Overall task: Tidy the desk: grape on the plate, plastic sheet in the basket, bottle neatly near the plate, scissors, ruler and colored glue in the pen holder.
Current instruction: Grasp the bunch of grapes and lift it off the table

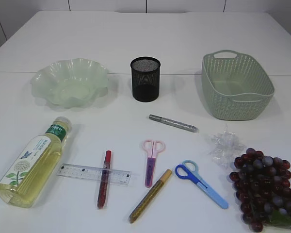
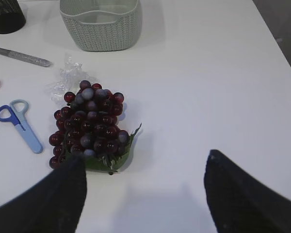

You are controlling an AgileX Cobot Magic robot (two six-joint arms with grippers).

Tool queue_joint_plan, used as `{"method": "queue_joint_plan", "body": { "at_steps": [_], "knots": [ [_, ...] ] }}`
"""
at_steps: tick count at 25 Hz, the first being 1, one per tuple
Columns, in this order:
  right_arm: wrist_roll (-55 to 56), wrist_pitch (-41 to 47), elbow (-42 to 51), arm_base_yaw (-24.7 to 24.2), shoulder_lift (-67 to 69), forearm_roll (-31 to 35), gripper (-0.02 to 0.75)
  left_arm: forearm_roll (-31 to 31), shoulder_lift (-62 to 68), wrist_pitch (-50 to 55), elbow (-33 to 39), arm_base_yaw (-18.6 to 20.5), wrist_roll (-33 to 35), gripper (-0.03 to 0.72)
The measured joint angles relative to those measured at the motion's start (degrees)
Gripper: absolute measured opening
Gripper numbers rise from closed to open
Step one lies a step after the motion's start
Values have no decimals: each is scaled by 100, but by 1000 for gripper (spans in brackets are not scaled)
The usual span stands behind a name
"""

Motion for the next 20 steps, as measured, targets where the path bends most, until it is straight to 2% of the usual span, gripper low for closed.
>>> {"method": "queue_joint_plan", "body": {
  "at_steps": [20],
  "knots": [
    [0,0,0,0,0,0,585,-11,0,0,0,0,0,555]
  ]
}}
